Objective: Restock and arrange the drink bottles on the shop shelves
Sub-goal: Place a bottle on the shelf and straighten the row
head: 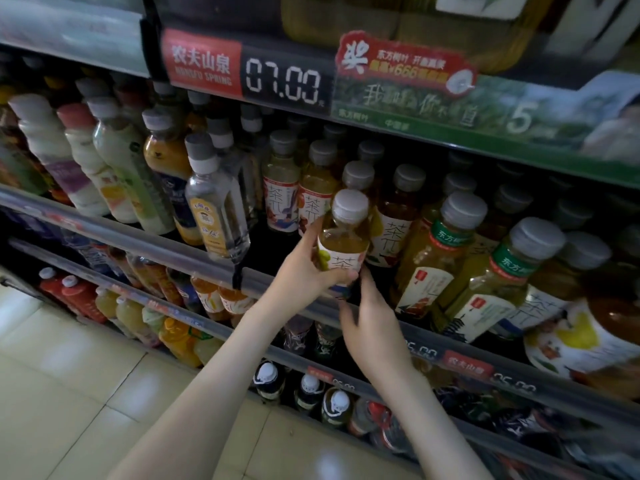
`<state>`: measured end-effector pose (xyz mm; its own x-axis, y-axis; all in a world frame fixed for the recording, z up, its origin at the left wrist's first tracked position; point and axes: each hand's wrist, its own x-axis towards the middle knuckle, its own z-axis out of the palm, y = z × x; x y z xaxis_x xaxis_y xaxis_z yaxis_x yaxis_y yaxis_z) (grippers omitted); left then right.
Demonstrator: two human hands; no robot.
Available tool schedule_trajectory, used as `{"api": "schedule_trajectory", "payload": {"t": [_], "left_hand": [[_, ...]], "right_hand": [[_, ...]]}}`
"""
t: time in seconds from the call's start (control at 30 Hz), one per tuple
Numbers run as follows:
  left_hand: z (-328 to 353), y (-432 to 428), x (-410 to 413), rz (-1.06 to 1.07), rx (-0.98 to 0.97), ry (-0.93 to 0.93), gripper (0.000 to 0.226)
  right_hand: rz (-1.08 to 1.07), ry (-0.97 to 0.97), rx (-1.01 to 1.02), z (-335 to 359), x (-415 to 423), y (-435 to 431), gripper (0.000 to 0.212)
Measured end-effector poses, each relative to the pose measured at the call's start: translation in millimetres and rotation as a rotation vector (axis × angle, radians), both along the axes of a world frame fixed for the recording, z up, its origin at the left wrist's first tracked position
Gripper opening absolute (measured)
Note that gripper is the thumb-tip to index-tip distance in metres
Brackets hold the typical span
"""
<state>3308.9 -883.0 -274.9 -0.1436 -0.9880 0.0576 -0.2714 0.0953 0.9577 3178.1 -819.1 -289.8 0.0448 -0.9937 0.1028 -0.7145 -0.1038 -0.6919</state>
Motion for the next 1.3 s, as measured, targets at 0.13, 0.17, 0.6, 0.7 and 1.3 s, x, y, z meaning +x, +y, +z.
{"api": "schedule_trajectory", "payload": {"t": [0.13, 0.17, 0.6, 0.7, 1.3], "left_hand": [[0, 0, 1, 0.057, 0.028, -0.165, 0.094], [3, 1, 0, 0.058, 0.041, -0.184, 0.095], [50, 52, -105, -0.018, -0.608, -0.374, 0.066], [51, 42, -114, -0.11, -0.496, -0.358, 0.081], [60, 108, -121, -0.256, -0.287, -0.234, 0.092]], "right_hand": [[-0.098, 0.17, -0.343, 30, -14, 13, 0.052], [-0.16, 0.197, -0.496, 37, -20, 16, 0.049], [-0.384, 0.357, -0.429, 66, -101, 15, 0.082], [-0.318, 0.399, -0.421, 67, -109, 18, 0.067], [-0.049, -0.091, -0.238, 119, -117, 95, 0.042]]}}
